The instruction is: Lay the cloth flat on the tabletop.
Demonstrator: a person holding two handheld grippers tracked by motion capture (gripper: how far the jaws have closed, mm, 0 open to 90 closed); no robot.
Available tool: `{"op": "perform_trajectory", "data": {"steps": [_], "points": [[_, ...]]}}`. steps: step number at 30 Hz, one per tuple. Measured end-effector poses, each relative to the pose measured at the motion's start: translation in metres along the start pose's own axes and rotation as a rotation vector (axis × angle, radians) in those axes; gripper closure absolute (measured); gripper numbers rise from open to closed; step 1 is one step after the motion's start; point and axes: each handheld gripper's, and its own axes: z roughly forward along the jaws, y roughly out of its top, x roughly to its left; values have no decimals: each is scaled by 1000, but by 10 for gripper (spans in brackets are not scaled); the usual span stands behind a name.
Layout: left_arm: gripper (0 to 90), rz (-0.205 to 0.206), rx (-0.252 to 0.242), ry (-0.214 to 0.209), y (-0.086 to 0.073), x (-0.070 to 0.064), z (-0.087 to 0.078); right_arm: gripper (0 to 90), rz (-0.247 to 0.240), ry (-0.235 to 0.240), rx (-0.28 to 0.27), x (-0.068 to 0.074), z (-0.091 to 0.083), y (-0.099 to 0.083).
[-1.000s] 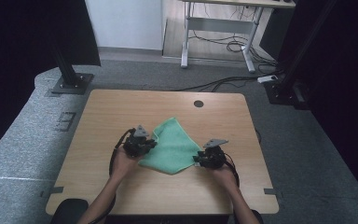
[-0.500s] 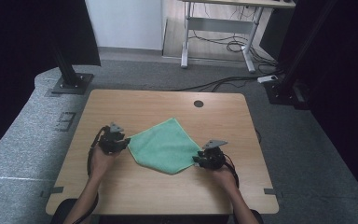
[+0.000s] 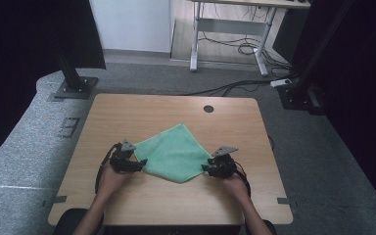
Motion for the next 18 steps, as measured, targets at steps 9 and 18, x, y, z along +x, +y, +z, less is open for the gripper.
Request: {"op": "perform_trajectory", "data": {"steps": [9, 18], "points": [[222, -34, 0, 4, -6, 4, 10, 503, -18, 12, 30, 7, -4, 8], [209, -19, -11, 18, -5, 2, 10, 548, -86, 151, 13, 46, 0, 29]]}}
